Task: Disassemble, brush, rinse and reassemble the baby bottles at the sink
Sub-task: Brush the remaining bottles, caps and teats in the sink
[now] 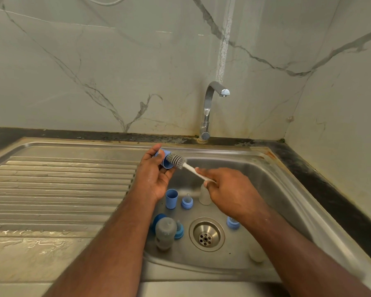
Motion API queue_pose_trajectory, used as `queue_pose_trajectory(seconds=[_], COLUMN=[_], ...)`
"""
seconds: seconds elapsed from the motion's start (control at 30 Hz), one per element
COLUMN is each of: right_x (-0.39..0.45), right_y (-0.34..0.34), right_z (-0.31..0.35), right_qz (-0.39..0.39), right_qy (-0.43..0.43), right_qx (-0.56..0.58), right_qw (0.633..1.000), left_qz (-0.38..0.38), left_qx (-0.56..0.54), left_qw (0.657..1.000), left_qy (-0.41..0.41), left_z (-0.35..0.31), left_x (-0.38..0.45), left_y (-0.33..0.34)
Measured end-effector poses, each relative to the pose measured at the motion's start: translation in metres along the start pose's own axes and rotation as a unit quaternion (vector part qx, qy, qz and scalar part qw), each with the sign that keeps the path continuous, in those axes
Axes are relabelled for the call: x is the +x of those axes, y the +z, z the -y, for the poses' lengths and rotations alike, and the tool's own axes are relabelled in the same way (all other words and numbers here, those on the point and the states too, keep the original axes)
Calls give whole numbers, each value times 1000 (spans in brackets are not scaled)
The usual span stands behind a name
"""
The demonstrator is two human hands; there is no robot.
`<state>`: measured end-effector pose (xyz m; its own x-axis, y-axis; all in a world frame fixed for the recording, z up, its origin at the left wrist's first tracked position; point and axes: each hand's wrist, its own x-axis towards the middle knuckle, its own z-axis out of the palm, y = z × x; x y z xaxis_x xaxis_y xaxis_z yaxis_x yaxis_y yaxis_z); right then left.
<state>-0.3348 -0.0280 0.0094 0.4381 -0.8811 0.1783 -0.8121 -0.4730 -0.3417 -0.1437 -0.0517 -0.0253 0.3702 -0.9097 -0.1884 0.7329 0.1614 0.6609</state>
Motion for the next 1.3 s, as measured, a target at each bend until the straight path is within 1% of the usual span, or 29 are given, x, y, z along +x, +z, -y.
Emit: queue_pose_trajectory(seconds=[0.07, 0.1, 0.17, 0.27, 0.37, 0.43, 0.47, 0.53, 0.6, 0.63, 0.67, 0.73, 0.77, 0.8, 0.83, 0.9, 0.93, 0.97, 1.03, 1.1, 1.13, 1.17, 1.23, 1.27, 1.3], right_x=[0, 1, 2, 2, 3, 2, 1, 0, 0, 2, 2, 2, 2, 2, 1, 1, 1, 2, 1, 0, -2, -2, -2, -2, -1], right_y=[1, 4, 9, 10, 8, 12, 15, 17, 13, 12, 12, 15, 18, 19, 19, 14, 12, 11, 12, 17, 19, 18, 12, 9, 8], right_z=[-1, -1, 1, 4, 0, 4, 6, 7, 3, 0, -1, 2, 4, 5, 4, 2, 1, 0, 2, 7, 9, 9, 4, 1, 0], right_qz=[-12, -8, 8, 30, 0, 5, 20, 39, 20, 6, -1, 1, 11, 26, 43, 62, 55, 41, 16, 31, 54, 80, 110, 105, 89], right_qy=[-9, -7, -6, -24, -10, 5, 2, 2, 9, 7, 5, 9, 10, 10, 18, 46, 57, 61, 55, 46, 46, 53, 86, 97, 101], right_qx=[-75, -93, -100, -80, -94, -109, -102, -25, 48, 38, 4, -56, -56, -28, 27, 164, 203, 210, 162, 109, 109, 142, 281, 330, 341], right_qw=[997, 996, 995, 996, 996, 994, 995, 999, 999, 999, 1000, 998, 998, 999, 999, 984, 976, 975, 985, 992, 992, 985, 949, 933, 930], left_qz=[-2, -2, 2, 9, 18, 24, 25, 27, 27, 30, 35, 43, 43, 43, 41, 38, 39, 41, 49, 55, 55, 53, 46, 46, 48], left_qx=[4, 11, 26, 41, 41, 52, 55, 52, 44, 42, 44, 55, 60, 62, 59, 39, 28, 22, 31, 53, 64, 70, 61, 50, 44], left_qw=[1000, 1000, 1000, 999, 999, 998, 998, 998, 998, 998, 998, 997, 997, 997, 997, 998, 999, 999, 998, 997, 996, 996, 997, 998, 998], left_qy=[6, 8, 13, 14, 19, 24, 25, 25, 22, 22, 24, 27, 28, 27, 25, 18, 14, 12, 12, 18, 21, 23, 22, 18, 16], left_z=[2, 3, 5, 4, 5, 6, 7, 5, 4, 4, 5, 8, 8, 9, 8, 6, 5, 5, 7, 9, 10, 10, 9, 8, 8], left_x=[0, -1, -2, -3, -3, -4, -4, -4, -3, -3, -3, -3, -3, -3, -3, -2, -2, -2, -2, -4, -5, -5, -4, -4, -3], left_y=[0, 1, 1, 0, 1, 1, 1, -1, -2, -1, -1, 0, 0, 0, 0, 0, 0, 1, 2, 2, 2, 1, 0, 0, 1])
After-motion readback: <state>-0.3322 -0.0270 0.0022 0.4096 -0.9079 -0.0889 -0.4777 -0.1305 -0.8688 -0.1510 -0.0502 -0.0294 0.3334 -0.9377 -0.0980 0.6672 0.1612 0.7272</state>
